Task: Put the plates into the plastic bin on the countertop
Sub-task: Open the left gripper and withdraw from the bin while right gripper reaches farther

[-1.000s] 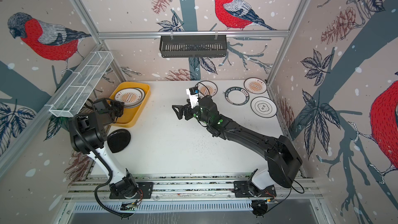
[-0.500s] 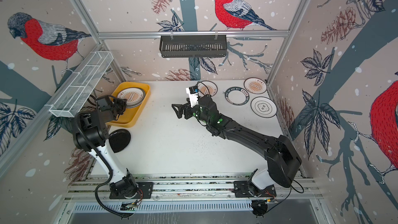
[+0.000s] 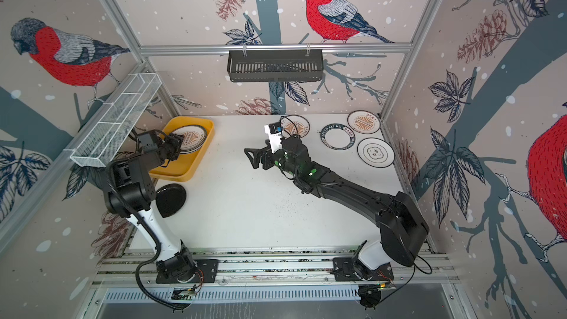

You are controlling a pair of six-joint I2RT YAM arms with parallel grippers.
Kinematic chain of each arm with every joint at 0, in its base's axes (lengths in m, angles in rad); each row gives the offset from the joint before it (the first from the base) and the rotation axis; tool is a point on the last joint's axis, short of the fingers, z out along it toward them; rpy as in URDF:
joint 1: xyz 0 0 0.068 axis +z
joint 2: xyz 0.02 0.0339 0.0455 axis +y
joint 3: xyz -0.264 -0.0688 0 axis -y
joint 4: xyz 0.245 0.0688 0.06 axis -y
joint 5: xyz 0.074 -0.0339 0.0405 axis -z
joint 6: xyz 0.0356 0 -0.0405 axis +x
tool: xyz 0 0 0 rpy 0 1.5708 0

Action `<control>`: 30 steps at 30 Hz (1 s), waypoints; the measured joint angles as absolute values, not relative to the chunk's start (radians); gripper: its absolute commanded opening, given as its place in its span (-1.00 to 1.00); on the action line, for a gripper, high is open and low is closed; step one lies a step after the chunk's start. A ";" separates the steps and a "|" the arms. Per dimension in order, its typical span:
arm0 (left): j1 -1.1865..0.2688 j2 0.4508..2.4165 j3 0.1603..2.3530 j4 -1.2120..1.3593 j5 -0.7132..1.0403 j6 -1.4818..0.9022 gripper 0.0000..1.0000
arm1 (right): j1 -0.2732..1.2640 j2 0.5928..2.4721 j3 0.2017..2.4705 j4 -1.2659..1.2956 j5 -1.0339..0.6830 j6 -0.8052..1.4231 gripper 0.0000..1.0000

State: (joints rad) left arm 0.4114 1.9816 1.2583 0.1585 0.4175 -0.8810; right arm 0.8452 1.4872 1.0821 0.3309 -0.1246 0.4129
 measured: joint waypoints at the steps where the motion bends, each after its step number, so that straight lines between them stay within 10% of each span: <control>1: 0.406 1.971 1.258 0.136 0.406 -0.865 0.58 | 0.846 1.486 1.077 0.332 -0.125 0.413 0.99; 9: 0.383 1.857 1.229 0.009 0.284 -0.776 0.92 | 0.847 1.455 1.049 0.332 -0.075 0.416 0.99; 30: 0.140 1.530 1.072 0.020 0.171 -0.651 0.93 | 0.708 1.416 0.942 0.329 -0.001 0.527 0.99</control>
State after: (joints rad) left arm 0.1398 1.5295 1.0721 0.0196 0.1711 -0.6506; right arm 0.7078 1.4158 0.9421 0.3294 -0.0010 0.5270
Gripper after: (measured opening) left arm 0.964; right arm 0.996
